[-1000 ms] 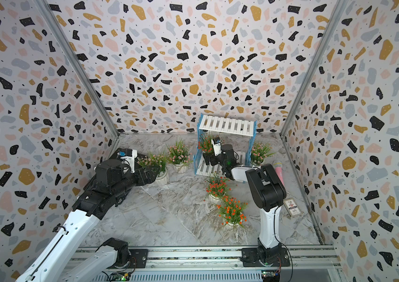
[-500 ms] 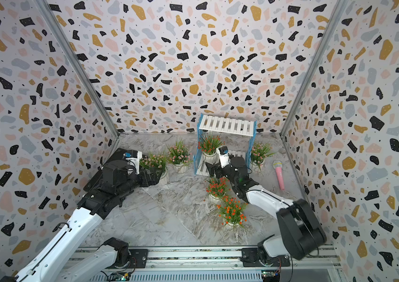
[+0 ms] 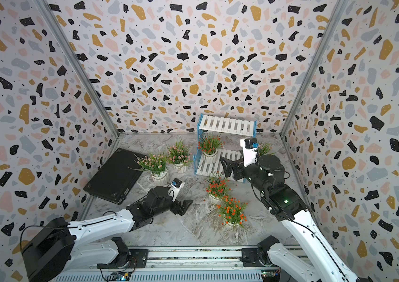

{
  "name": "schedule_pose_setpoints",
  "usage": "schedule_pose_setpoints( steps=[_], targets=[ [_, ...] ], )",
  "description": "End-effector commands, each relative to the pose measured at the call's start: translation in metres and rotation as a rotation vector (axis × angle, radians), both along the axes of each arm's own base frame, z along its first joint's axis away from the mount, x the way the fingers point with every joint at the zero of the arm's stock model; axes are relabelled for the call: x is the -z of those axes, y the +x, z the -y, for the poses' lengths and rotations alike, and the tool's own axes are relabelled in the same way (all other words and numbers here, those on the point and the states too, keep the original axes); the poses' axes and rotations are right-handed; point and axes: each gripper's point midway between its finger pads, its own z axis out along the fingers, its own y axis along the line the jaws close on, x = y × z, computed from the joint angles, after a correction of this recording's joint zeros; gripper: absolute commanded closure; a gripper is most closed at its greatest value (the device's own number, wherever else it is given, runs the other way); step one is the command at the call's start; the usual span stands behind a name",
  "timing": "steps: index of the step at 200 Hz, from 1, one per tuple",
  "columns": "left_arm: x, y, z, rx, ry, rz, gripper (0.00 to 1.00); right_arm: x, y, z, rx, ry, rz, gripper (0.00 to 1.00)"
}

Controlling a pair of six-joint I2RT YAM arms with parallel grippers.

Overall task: Place the baby's breath potted plants on the rack by color
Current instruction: Pick up the baby's breath potted plant from the center of the board.

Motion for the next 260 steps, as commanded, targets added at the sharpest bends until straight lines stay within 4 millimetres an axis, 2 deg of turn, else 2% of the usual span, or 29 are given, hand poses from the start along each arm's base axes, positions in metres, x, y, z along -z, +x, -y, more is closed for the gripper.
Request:
schedule_pose_setpoints(
  steps=[1,27,97,143,188,260],
  targets=[
    [-0.046,0.002,0.032,0.147,-0.141,0.246,0.01,0.014,-0.015,0.012,0.024,-0.017,-0.102,0.01],
    [-0.040,0.001,0.052,0.222,-0.185,0.270,0.01,0.006,-0.019,0.014,0.020,-0.007,-0.074,0.01],
    [-0.023,0.024,0.113,0.325,-0.295,0.294,0.01,-0.013,-0.036,0.027,0.024,-0.011,0.011,0.01],
    [-0.011,0.021,0.146,0.412,-0.293,0.254,0.01,-0.019,-0.041,0.027,0.008,-0.024,0.041,0.01],
    [0.001,0.020,0.171,0.466,-0.277,0.208,0.01,-0.027,-0.046,0.029,-0.003,-0.025,0.076,0.01],
    [0.019,0.036,0.196,0.474,-0.207,0.123,0.01,-0.031,-0.054,0.035,0.004,-0.042,0.101,0.01]
  ],
)
